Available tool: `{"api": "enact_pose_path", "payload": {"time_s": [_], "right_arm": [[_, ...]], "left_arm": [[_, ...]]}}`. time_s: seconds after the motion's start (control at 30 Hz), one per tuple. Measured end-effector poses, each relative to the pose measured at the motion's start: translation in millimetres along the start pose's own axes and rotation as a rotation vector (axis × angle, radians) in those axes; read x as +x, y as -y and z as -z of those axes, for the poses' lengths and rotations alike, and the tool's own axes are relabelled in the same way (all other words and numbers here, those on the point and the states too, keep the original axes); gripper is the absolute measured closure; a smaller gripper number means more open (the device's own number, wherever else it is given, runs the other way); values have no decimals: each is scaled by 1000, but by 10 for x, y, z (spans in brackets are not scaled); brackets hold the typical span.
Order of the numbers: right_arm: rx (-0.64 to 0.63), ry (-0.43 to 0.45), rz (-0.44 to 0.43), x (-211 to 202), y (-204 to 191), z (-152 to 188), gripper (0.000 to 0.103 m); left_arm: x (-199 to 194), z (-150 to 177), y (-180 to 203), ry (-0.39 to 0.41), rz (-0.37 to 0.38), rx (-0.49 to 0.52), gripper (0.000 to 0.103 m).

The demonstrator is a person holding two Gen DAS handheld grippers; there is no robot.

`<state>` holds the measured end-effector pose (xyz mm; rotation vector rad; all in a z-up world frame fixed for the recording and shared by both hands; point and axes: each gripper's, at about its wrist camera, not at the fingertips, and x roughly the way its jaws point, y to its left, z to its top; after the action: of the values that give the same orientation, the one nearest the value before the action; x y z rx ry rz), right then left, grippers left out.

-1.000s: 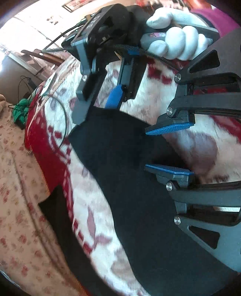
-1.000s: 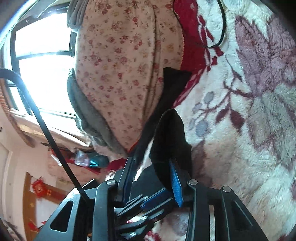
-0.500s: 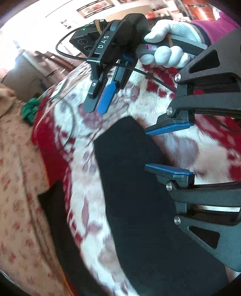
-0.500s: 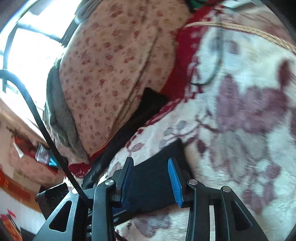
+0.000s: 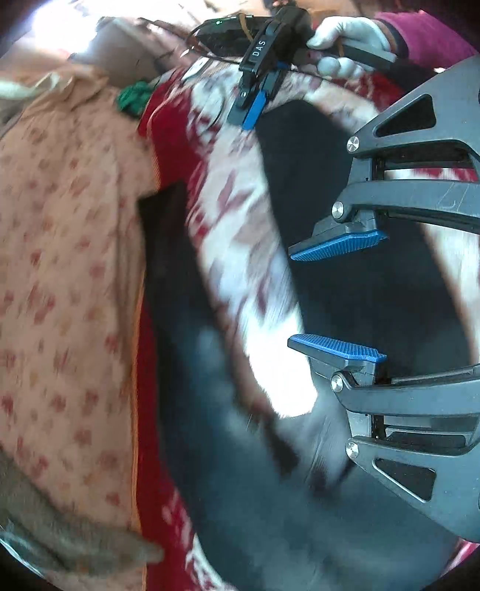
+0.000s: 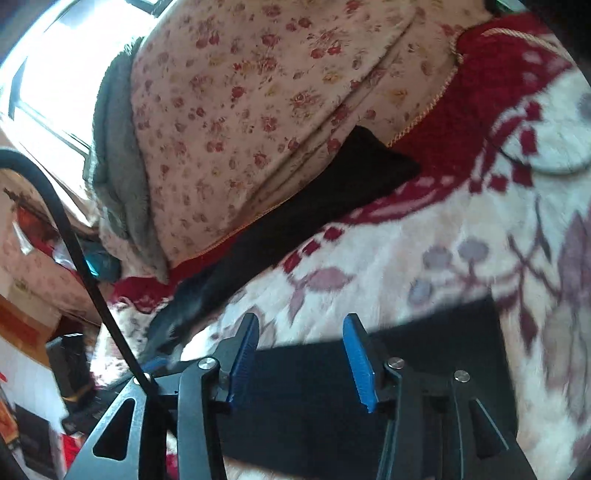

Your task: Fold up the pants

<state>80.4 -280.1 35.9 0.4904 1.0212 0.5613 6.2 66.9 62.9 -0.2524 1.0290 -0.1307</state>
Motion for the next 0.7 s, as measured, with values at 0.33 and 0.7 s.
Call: {"api": "enact_pose_path", "payload": {"time_s": [0.33, 0.7], "right_arm": [[-77, 37, 167, 617, 126, -1046, 55], [-110, 6, 306, 1281, 445, -1746, 55]], "left_arm": [[149, -599, -816, -49, -41, 55, 61], [430, -1116, -1424, -99, 57, 36, 61]]}}
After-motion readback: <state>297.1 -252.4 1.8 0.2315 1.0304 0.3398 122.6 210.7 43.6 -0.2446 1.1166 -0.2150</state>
